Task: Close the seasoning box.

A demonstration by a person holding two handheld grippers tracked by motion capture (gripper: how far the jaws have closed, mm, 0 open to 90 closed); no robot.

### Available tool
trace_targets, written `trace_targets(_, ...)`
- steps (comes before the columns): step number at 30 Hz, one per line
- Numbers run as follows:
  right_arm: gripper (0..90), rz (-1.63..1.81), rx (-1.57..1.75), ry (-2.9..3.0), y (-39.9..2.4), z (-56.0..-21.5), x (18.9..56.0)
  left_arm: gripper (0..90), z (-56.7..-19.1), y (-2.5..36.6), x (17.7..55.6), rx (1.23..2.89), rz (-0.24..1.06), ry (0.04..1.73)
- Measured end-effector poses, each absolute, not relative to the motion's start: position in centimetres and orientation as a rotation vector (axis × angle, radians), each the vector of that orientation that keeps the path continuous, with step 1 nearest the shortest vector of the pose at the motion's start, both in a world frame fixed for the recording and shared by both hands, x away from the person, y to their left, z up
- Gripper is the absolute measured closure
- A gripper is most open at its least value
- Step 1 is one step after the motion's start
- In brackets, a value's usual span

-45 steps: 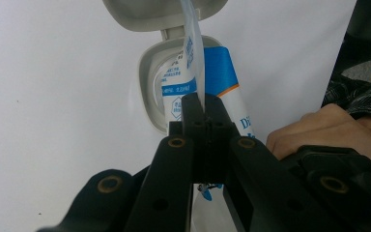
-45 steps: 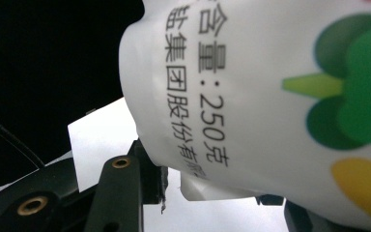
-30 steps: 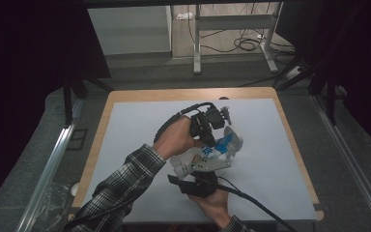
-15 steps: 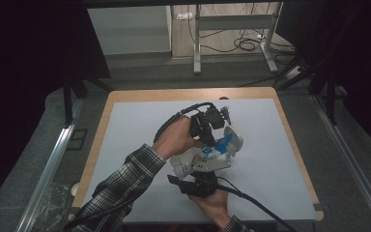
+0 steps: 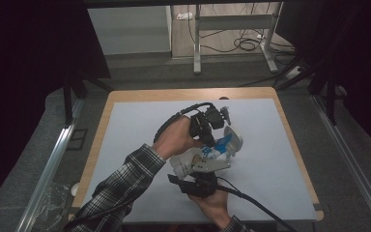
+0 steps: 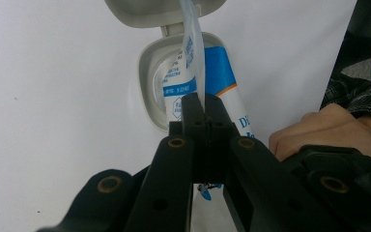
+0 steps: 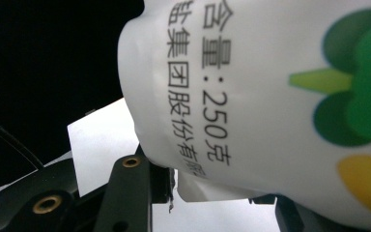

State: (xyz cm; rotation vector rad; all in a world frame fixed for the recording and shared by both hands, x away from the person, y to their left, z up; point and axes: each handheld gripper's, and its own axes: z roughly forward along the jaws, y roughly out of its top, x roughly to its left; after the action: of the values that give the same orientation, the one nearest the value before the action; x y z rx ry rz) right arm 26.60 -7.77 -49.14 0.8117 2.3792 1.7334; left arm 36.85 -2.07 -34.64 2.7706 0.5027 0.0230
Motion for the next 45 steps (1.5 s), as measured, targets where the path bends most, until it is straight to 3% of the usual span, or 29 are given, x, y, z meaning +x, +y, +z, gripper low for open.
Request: trace_targets(45,65.1,1.757,0.804,2.369,-7.8,-48.79,26.67,90.0,-34.71,-2.29,36.99,2.788,0.019,0.501)
